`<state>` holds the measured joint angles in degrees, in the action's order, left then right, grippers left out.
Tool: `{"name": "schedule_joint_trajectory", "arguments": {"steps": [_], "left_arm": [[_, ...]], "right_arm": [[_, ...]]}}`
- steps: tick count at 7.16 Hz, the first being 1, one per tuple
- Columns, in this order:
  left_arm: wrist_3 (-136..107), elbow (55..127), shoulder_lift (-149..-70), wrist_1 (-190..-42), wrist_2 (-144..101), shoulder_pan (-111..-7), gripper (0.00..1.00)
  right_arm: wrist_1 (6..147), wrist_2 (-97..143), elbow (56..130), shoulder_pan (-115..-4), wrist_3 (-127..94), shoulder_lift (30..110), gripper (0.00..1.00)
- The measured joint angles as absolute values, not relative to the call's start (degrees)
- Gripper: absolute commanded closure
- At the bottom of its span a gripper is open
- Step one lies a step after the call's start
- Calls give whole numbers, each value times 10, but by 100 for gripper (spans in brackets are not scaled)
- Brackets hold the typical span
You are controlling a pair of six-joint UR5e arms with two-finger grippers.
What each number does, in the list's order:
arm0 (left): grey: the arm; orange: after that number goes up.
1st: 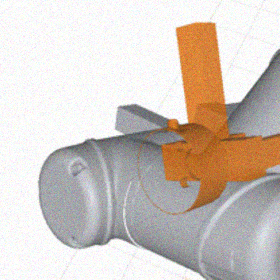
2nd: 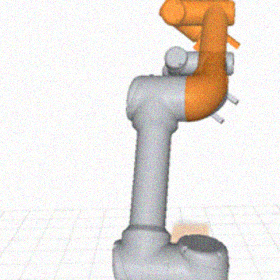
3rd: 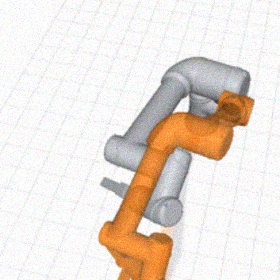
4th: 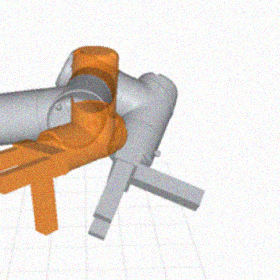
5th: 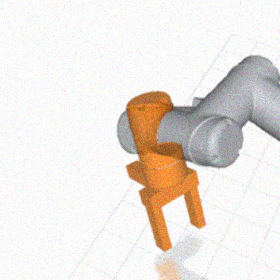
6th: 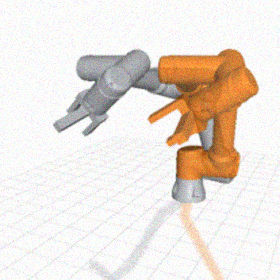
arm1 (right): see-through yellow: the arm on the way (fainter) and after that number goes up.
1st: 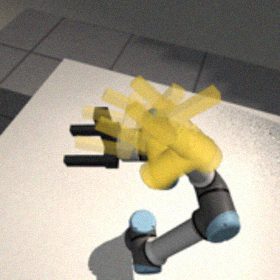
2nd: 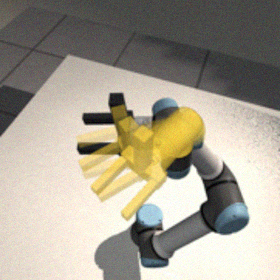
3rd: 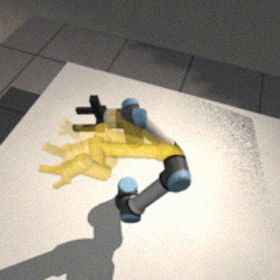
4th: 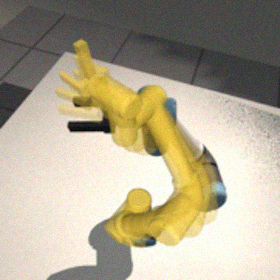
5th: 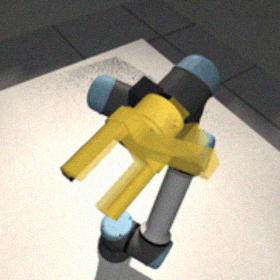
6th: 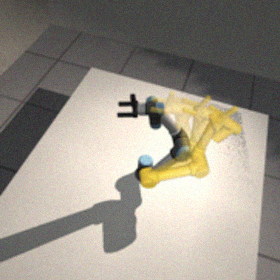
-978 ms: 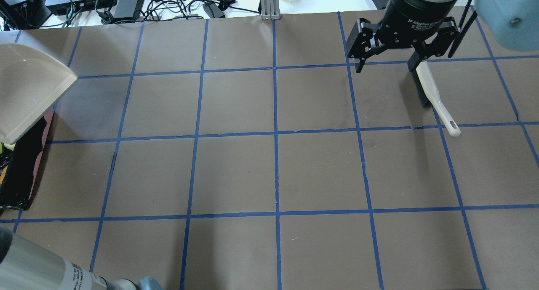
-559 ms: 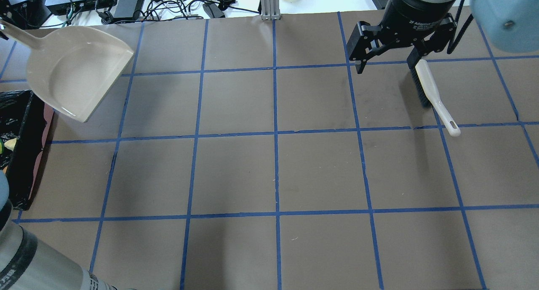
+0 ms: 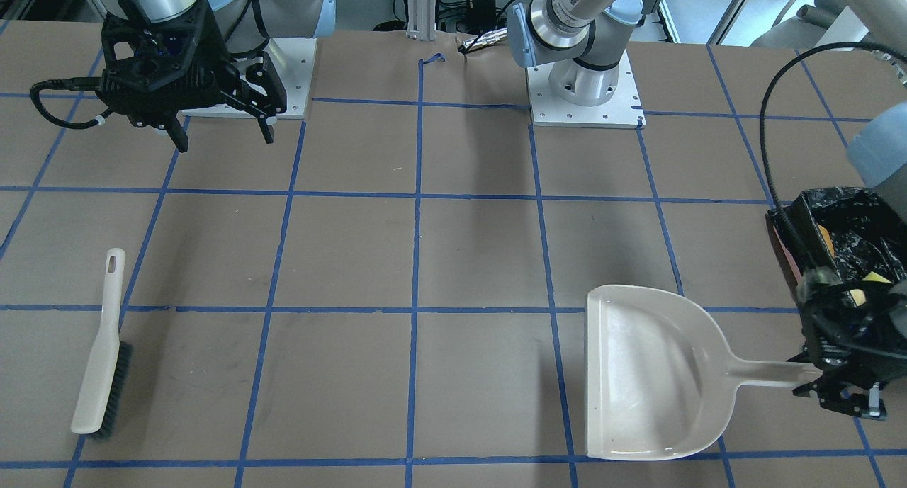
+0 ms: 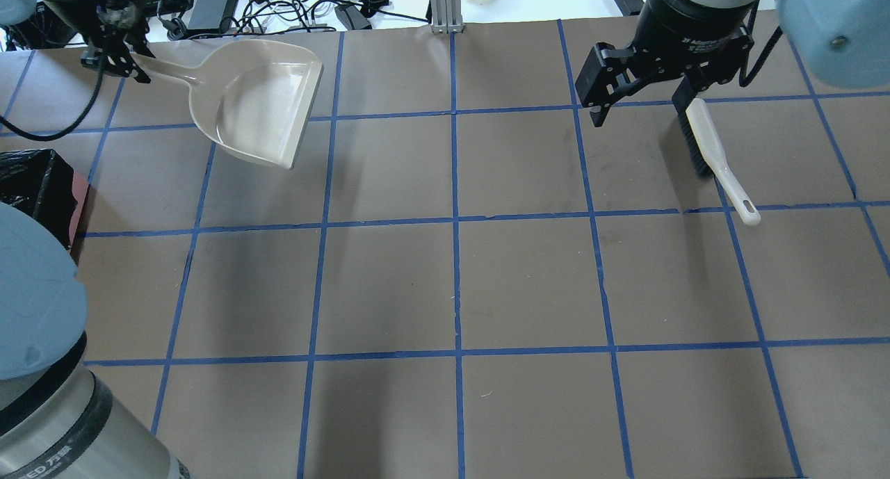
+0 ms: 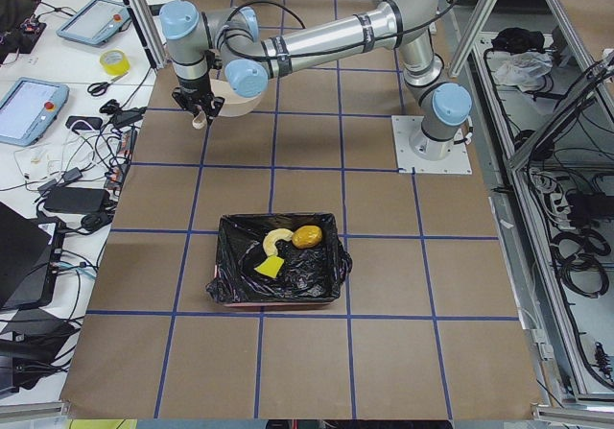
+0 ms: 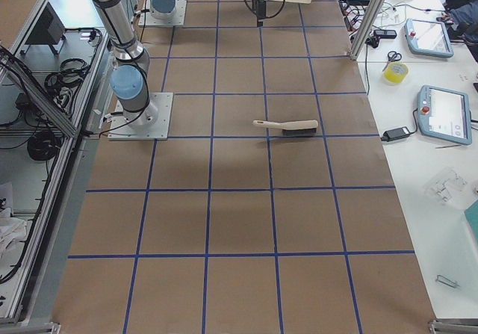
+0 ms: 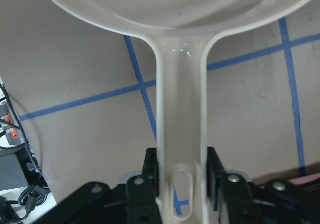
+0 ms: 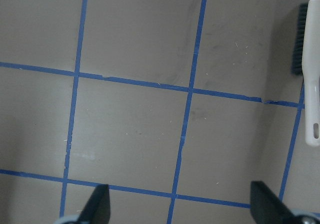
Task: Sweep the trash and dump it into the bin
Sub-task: 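Bring the empty dustpan back with the left gripper and set it on the table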
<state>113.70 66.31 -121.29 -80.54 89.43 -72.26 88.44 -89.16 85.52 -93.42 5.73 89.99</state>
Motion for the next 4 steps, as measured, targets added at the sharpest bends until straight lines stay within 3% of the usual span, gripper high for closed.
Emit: {"name": "schedule_joint_trajectory", "arguments": {"steps": [4], "left_arm": [[1015,691,-1255,-786,897,-747,100]], "right_arm": [[891,-892,857,-911,76,900,0]]}}
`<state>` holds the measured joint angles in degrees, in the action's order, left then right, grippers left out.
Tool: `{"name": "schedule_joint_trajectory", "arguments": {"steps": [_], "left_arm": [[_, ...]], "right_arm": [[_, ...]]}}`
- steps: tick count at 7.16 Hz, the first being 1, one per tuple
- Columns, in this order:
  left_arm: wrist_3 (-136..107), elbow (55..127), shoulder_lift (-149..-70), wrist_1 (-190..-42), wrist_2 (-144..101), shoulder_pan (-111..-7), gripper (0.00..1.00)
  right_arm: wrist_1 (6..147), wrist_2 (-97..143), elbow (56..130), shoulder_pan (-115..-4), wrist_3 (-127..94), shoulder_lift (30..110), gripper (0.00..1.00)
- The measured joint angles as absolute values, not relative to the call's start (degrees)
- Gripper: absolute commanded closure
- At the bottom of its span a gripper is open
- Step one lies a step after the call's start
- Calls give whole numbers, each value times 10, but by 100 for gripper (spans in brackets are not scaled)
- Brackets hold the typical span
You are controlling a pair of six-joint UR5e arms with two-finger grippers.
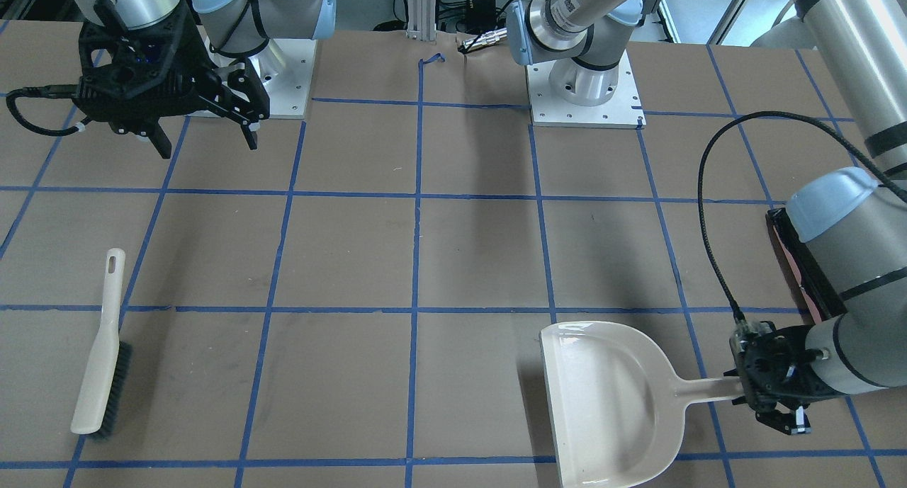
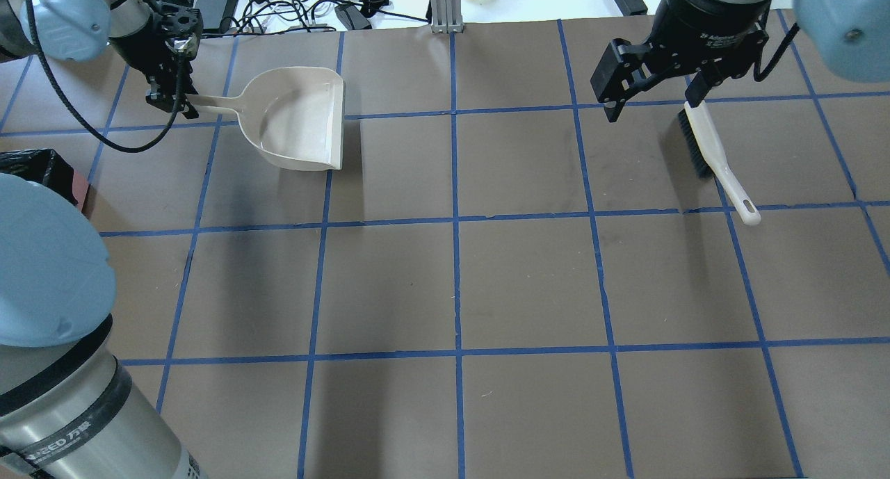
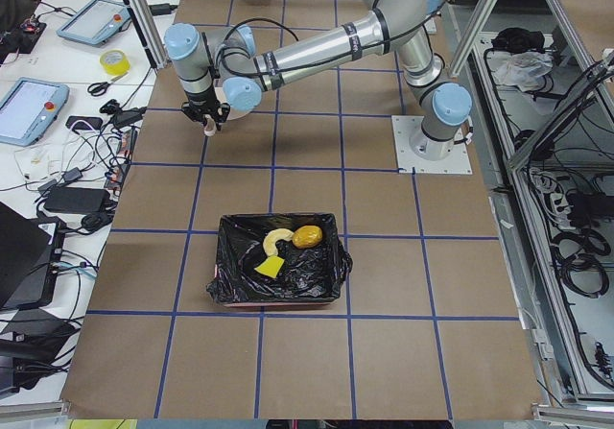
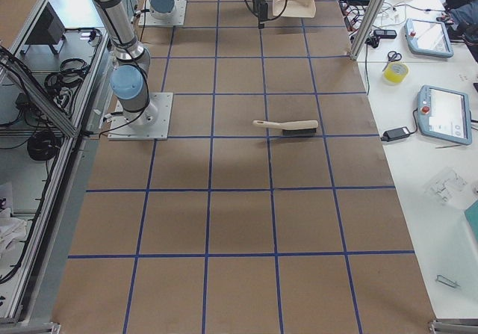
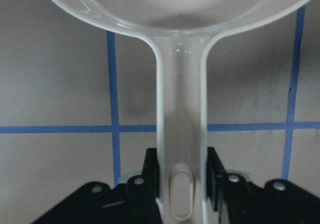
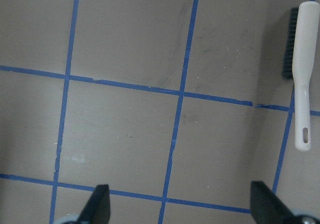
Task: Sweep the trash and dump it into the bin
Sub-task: 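Bring the empty dustpan back with the left gripper and set it on the table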
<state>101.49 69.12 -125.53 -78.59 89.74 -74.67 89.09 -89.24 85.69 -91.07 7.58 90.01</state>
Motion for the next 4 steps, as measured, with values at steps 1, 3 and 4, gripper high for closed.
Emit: {"name": "schedule_joint_trajectory", "arguments": {"steps": [1,3,4], "left_arm": [[1014,694,-1260,-773,898,-759,100],[1048,723,-1261,-723,898,-776,100],[1074,748,-1255,-699,898,-777,100]], "right_arm": [[890,-891,857,-907,75,901,0],[890,-887,857,-906,74,901,0],[890,-886,857,-905,74,901,0]]}}
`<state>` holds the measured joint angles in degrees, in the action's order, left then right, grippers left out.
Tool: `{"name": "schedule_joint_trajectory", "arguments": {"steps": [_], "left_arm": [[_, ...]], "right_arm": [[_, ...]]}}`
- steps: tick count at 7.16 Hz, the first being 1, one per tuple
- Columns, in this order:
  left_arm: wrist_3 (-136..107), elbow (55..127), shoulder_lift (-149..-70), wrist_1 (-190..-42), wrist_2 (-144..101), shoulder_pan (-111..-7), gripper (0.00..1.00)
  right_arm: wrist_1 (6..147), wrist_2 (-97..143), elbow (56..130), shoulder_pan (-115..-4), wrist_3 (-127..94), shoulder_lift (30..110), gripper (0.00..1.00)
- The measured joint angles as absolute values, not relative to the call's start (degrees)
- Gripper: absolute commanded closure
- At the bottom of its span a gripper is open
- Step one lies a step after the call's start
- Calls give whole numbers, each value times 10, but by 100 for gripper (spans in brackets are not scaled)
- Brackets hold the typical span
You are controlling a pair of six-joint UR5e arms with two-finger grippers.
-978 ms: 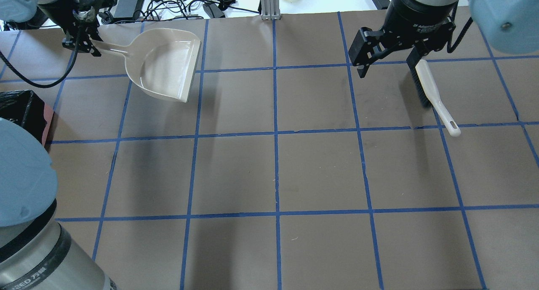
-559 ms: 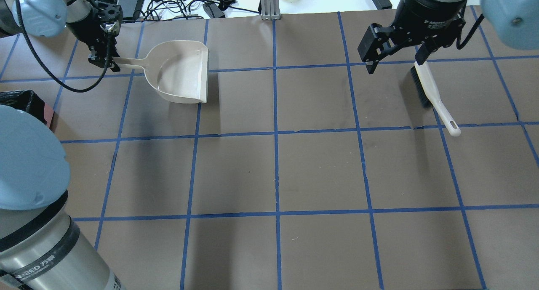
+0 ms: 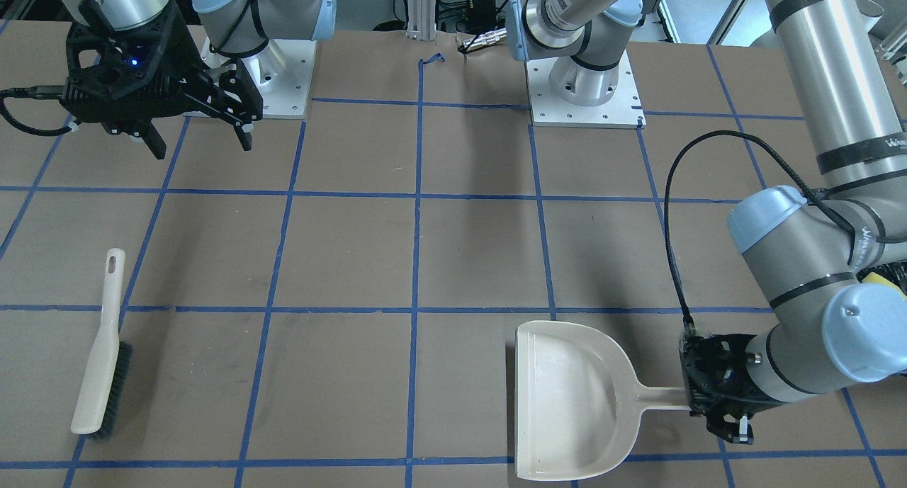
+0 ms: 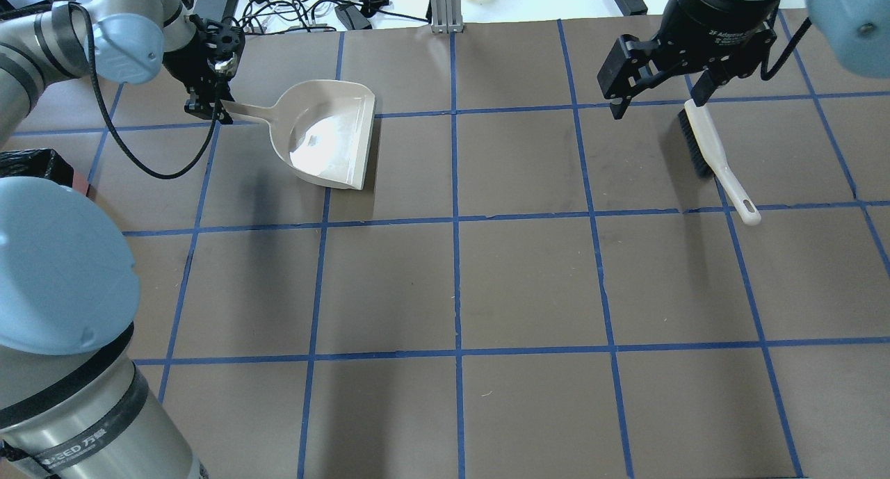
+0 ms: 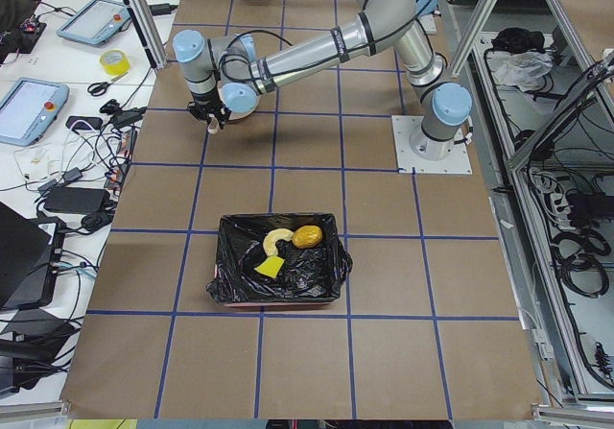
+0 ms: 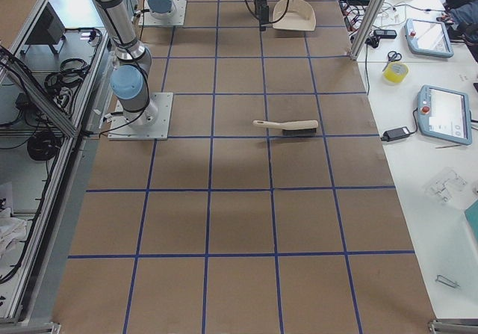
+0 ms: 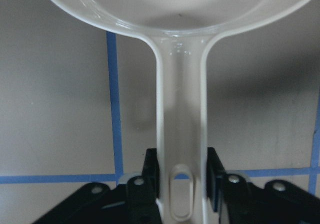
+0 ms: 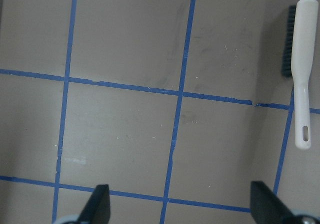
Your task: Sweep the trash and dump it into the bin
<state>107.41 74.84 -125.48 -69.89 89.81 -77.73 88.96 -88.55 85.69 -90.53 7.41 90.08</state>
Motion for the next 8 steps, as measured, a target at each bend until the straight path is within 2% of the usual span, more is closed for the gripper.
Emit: {"name": "schedule_joint_trajectory", "arguments": {"steps": [2,5,6,7,8], "left_arm": [[1092,782,-1242,-680,895,-776,100],[1088,788,-1240,-677,891,-775,100],[1082,789,-1241,-676,891,-775,89],[1076,790,-1241,-676,892,-776,61],[1073,790,-1241,-676,892,-777,43]], "right_arm": [[889,-886,857,-905,75,901,0],[889,-890,857,-906,76,902,0],[889,-888,857,-906,73,904,0],[887,-887,857,-907,67,906,0],[885,-886,856,-907,61,908,0]]}}
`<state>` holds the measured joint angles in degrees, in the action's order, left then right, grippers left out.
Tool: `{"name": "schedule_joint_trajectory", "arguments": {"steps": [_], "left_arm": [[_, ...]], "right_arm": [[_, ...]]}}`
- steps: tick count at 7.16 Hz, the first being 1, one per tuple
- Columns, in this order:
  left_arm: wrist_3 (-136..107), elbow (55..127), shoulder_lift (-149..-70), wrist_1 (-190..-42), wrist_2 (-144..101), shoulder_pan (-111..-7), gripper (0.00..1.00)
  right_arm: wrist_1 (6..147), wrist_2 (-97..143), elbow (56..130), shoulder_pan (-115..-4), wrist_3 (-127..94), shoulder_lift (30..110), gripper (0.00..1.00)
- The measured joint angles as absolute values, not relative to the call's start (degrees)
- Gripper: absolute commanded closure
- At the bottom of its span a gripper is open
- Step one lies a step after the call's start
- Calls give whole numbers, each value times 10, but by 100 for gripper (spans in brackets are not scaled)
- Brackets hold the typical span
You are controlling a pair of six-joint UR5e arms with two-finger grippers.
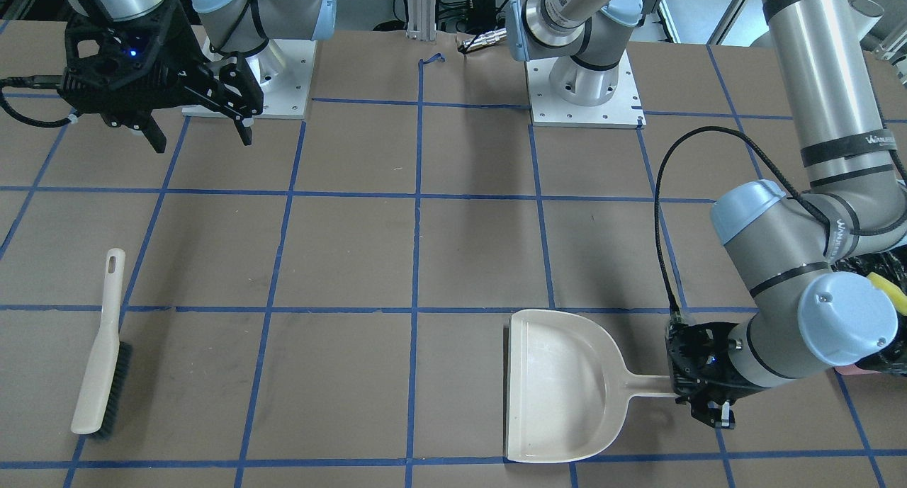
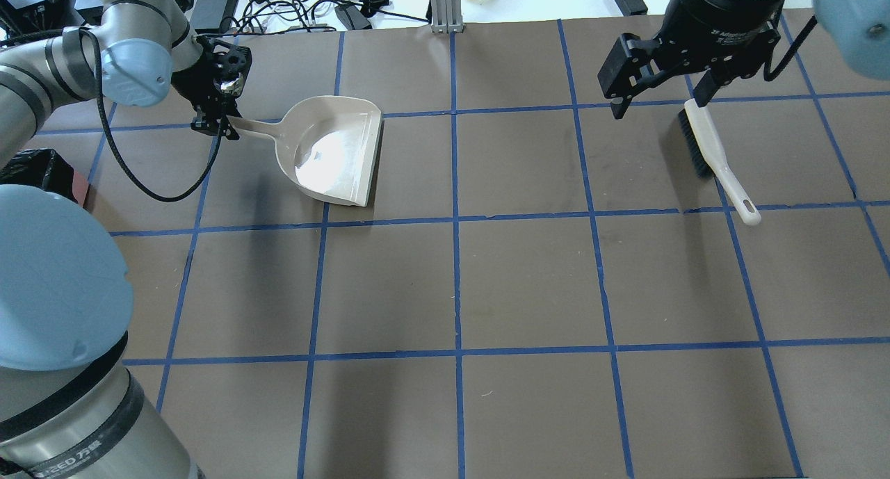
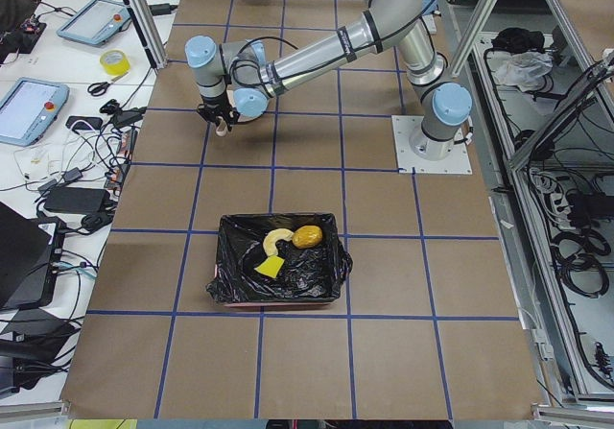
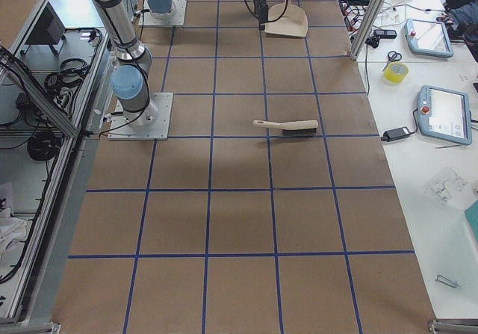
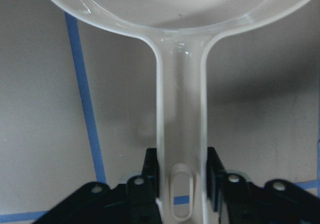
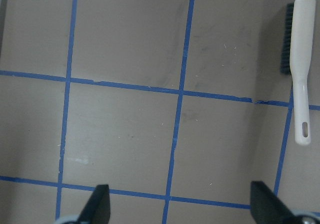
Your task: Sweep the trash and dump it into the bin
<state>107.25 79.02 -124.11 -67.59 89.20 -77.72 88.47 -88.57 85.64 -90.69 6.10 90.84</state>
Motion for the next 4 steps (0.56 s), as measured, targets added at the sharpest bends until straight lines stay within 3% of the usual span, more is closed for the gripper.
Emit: {"name": "schedule_joint_trajectory", "arguments": {"steps": [4], "left_arm": [[1011,798,-1226,-680,879,-784,41]], "right_arm": [[868,-888,856,-908,-5,920,0]]}}
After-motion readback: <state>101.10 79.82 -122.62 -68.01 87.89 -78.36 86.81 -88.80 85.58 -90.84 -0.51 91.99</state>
